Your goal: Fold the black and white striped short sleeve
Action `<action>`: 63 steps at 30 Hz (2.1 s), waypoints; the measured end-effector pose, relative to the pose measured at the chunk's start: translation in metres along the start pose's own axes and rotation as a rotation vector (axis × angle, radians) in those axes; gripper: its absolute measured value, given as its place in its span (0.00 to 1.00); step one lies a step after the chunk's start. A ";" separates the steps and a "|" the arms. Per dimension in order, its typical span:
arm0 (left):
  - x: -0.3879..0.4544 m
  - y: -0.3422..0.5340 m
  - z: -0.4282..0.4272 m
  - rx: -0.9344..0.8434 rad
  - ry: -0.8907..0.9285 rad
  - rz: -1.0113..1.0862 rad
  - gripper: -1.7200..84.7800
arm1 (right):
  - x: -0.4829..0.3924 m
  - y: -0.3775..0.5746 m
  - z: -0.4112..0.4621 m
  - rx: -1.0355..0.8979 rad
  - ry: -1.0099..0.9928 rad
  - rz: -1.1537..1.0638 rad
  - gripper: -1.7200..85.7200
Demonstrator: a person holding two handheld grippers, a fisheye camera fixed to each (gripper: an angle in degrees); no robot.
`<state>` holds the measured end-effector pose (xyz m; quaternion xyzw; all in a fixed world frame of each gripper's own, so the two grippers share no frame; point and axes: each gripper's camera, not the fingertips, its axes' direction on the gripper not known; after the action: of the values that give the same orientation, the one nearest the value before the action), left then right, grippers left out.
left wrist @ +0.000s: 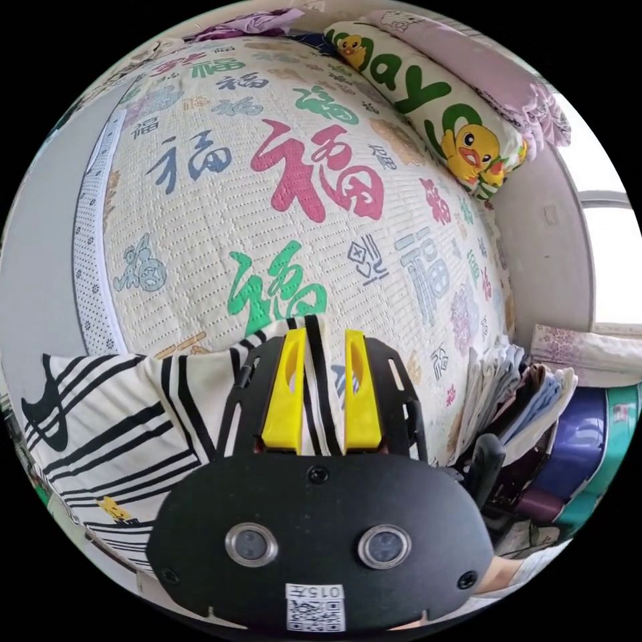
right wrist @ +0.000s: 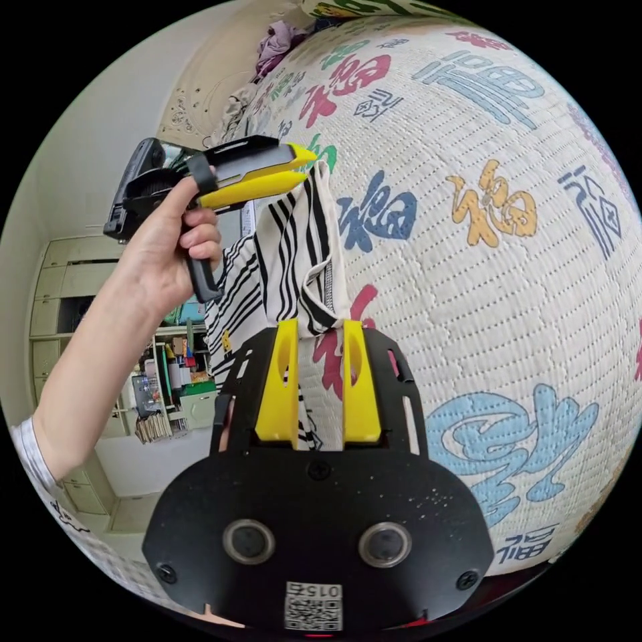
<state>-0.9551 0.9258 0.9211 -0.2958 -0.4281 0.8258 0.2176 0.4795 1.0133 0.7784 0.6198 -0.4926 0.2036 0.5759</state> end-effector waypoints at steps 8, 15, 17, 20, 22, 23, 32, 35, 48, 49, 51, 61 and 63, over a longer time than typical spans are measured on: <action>0.001 -0.005 0.002 0.057 -0.029 -0.044 0.03 | 0.004 -0.004 -0.008 -0.002 -0.028 -0.013 0.05; -0.056 0.090 -0.118 0.424 0.139 -0.094 0.02 | -0.058 0.008 -0.039 0.005 -0.112 -0.251 0.04; -0.083 0.126 -0.144 0.466 0.102 -0.162 0.02 | -0.082 0.014 -0.032 -0.040 -0.107 -0.345 0.04; -0.126 0.180 -0.159 0.435 0.051 -0.289 0.02 | -0.112 0.026 0.002 -0.166 -0.090 -0.477 0.04; -0.147 0.205 -0.153 0.379 0.019 -0.362 0.02 | -0.122 0.034 0.029 -0.250 -0.067 -0.522 0.05; -0.160 0.218 -0.145 0.330 -0.004 -0.401 0.02 | -0.125 0.040 0.047 -0.309 -0.046 -0.542 0.06; -0.198 0.239 -0.160 0.345 -0.063 -0.484 0.07 | -0.114 0.051 0.047 -0.368 0.112 -0.612 0.11; -0.190 0.193 -0.157 0.343 -0.013 -0.368 0.10 | -0.120 0.035 0.053 -0.322 0.192 -0.646 0.13; -0.156 0.066 -0.111 0.148 0.009 -0.105 0.03 | -0.151 0.019 0.121 -0.304 0.238 -0.570 0.05; -0.155 0.065 -0.110 0.150 0.008 -0.100 0.03 | -0.151 0.020 0.121 -0.295 0.248 -0.569 0.05; -0.155 0.064 -0.108 0.144 -0.011 -0.098 0.03 | -0.152 0.021 0.126 -0.291 0.299 -0.556 0.04; -0.199 0.163 -0.160 0.286 0.001 -0.244 0.09 | -0.202 0.037 0.136 -0.251 0.131 -0.612 0.08; -0.210 0.201 -0.166 0.235 -0.045 -0.287 0.08 | -0.229 0.049 0.158 -0.305 0.092 -0.676 0.08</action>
<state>-0.7108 0.7846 0.7405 -0.1859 -0.3713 0.8369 0.3566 0.2892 0.9628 0.5760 0.6448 -0.2583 -0.0462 0.7179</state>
